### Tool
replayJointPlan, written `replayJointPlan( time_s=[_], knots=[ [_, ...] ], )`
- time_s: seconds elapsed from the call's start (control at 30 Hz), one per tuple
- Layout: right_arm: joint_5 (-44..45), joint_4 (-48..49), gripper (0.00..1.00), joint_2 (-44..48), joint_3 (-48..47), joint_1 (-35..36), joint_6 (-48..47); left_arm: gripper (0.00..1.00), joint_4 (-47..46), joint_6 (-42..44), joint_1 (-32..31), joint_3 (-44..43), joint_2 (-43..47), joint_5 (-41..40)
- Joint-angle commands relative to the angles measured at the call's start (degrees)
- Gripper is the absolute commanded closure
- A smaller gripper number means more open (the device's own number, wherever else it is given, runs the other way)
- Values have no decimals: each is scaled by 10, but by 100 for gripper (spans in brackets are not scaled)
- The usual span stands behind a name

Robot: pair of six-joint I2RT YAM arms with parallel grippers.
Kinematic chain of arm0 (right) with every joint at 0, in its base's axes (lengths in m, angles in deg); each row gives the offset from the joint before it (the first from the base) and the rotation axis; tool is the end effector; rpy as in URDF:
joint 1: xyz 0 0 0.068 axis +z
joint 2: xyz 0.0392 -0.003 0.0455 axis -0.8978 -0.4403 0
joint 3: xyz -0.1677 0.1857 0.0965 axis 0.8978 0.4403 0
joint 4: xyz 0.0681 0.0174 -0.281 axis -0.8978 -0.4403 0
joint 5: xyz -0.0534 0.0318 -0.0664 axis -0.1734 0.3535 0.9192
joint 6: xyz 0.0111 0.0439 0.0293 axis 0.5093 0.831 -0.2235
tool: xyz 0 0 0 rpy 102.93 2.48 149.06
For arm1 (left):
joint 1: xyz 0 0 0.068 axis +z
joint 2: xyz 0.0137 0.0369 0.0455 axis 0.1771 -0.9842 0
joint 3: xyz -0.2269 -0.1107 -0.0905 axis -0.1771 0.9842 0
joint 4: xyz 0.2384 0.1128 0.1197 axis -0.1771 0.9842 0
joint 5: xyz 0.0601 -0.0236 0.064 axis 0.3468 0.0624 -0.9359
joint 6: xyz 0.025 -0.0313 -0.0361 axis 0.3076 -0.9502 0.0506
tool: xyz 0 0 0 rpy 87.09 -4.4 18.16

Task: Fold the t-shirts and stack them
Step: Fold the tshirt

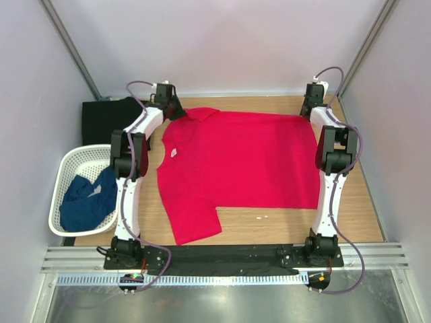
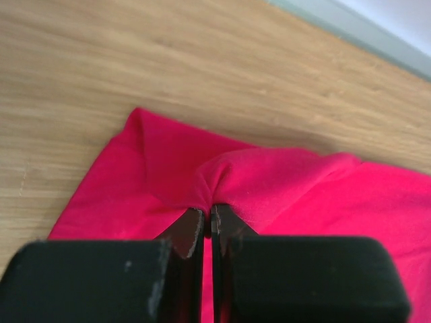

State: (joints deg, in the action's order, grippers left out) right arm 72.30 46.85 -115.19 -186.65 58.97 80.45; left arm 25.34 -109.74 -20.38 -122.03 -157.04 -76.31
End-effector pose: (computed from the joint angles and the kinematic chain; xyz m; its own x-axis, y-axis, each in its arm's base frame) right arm 0.5623 -0.0587 0.1471 -0.5758 0.1719 -0.7993 0.3850 0.9195 -0.0796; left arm 0.5602 -0.1040 0.1736 -0.6550 -0.4736 -0.5888 -0.1668 0.8506 -0.4987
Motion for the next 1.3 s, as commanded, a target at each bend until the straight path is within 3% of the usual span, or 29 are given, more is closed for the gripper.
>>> replayJointPlan(
  time_s=[0.0, 0.2, 0.37, 0.47, 1.27],
  knots=[
    [-6, -13, 99, 3, -24, -5, 2, 100, -6, -10, -5, 20, 44, 12],
    [-15, -19, 99, 3, -25, -5, -5, 100, -7, -46, -5, 82, 77, 5],
    [-21, -21, 99, 2, -22, -5, -4, 70, -25, -80, -8, 113, 91, -2],
    [-22, -24, 99, 5, -18, -5, -7, 61, -44, -98, -5, 123, 95, 5],
    [-29, -37, 99, 0, -34, -5, -15, 60, -100, -47, 10, 176, 101, 13]
  ],
)
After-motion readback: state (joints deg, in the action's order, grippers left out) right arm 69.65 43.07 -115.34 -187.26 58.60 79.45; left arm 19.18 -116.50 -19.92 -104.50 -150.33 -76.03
